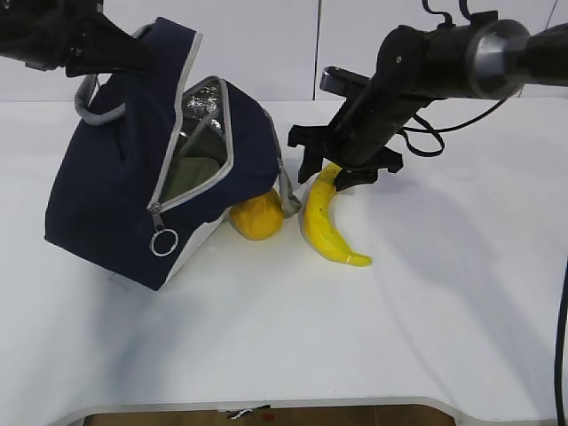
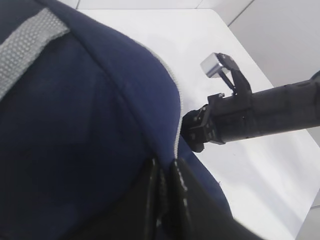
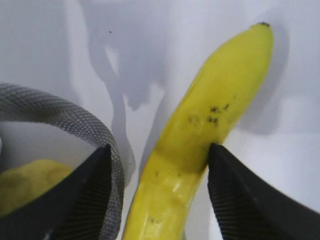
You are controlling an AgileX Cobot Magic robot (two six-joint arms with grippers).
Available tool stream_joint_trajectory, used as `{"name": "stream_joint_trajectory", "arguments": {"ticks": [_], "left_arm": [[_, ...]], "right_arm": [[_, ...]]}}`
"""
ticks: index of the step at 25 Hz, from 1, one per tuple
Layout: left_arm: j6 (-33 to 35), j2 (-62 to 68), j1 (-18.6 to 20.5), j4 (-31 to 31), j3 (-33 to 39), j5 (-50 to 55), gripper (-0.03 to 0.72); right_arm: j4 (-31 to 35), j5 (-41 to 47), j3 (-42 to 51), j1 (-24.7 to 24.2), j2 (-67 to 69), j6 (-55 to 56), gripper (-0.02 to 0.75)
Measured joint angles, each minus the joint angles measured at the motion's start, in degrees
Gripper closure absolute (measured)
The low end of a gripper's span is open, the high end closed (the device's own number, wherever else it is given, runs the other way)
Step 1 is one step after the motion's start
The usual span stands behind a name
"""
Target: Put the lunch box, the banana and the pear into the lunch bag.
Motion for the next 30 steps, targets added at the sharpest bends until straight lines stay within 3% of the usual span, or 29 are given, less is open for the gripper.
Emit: {"name": "stream_joint_trajectory", "arguments": {"ticks": [25,30], "left_arm": [[0.0,0.0,0.0,0.5,0.0,1.3,0.661],[0.0,0.0,0.0,0.7,0.0,1.3,0.661]], "right_arm": [[1.8,4.0,0.0,0.0,1.8,0.2,0.244],[2.6,4.2,0.0,0.0,1.9,0.2,0.335]]}}
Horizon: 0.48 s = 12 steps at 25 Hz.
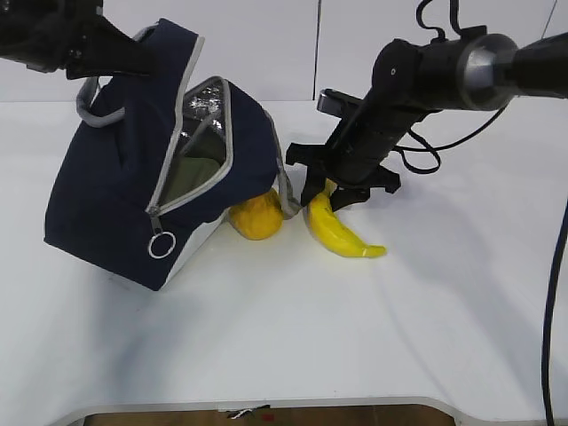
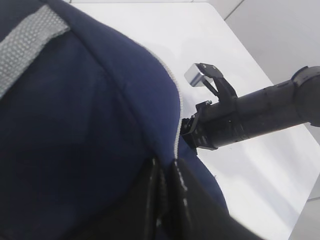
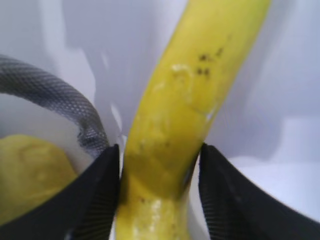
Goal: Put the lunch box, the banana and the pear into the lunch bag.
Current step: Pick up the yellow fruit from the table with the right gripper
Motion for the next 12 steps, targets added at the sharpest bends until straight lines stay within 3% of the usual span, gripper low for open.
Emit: {"name": "stream_joint_trajectory", "arguments": {"ticks": [4,12], "left_arm": [[0.0,0.0,0.0,0.0,0.0,0.0,0.661],[0.0,0.0,0.0,0.1,0.0,0.0,0.661]], "right_arm": [[0.0,0.9,-0.1,0.0,0.0,0.0,0.442],[-0.2,16.9,-9.5,0.0,0.3,-4.8,0.461]]}}
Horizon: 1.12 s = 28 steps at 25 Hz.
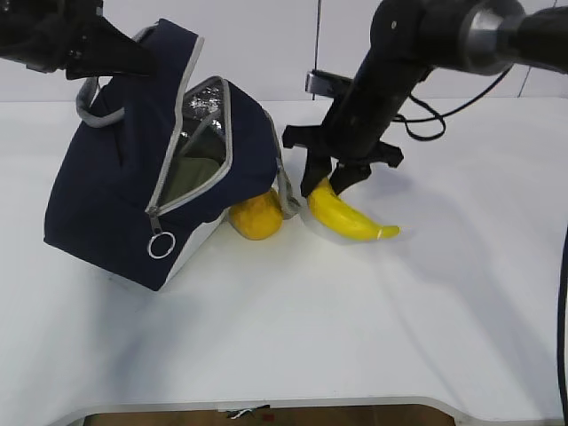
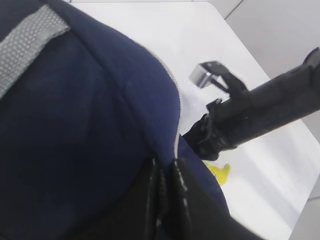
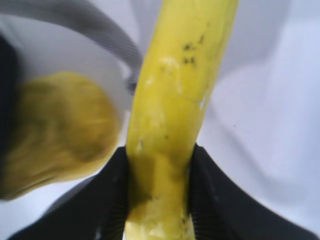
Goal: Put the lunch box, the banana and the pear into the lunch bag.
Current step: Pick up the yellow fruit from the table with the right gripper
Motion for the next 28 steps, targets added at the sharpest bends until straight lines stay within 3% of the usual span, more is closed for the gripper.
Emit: {"name": "stream_joint_trajectory", "arguments": {"ticks": [6,9,15,24,28], "left_arm": [[0.0,0.0,0.0,-0.3,0.0,0.0,0.661],[0.0,0.0,0.0,-0.6,0.0,0.0,0.661],[0.0,0.0,0.0,-0.7,0.0,0.0,0.661],[0.0,0.0,0.0,-1.3,0.0,0.0,0.661],[0.0,0.0,0.0,-1.2,0.0,0.1,0.661]], "right_arm": [[-0.1,7.6,-15.2,0.0,0.0,-4.6,0.463],[4.6,7.8,-20.3,0.0,0.0,-5.1,0.463],[20.9,8.8,-21.1,0.6,0.0,-8.4,0.463],[27.3,8.8,-20.0,2.7,0.3,-9.9,0.463],[33.2,8.8,-20.0,2.7,2.2,-11.0,0.464]]}}
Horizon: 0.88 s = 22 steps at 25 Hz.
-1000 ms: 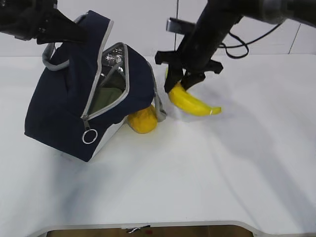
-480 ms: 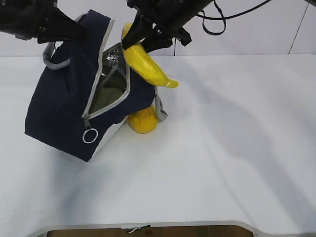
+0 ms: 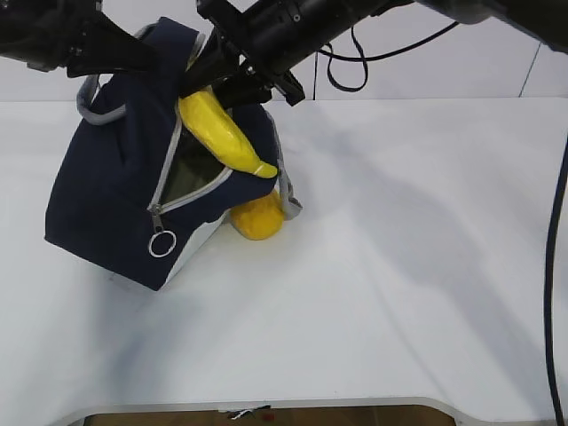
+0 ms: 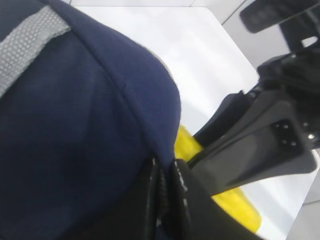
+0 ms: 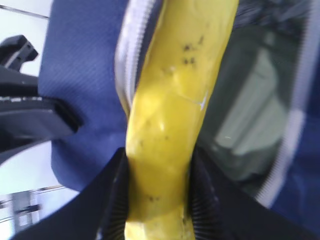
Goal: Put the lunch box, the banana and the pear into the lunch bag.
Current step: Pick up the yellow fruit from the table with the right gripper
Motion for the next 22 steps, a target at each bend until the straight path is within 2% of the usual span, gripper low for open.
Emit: {"name": "stream_joint_trajectory", "arguments": {"ticks": [2,16,22], "left_arm": [[0.0,0.0,0.0,0.0,0.0,0.5,0.661],[0.0,0.0,0.4,-0.4,0.0,2.3,0.661],[0.0,0.0,0.6,-0.6,0.0,2.3,0.661]], "right_arm": [[2.3,0.0,0.0,0.0,0.8,-1.3,0.464],[7.3,-1.0,0.1,0.0,1.7,-3.5,0.465],[12.3,-2.4,0.3,0.0,2.7,-3.5,0.465]]}}
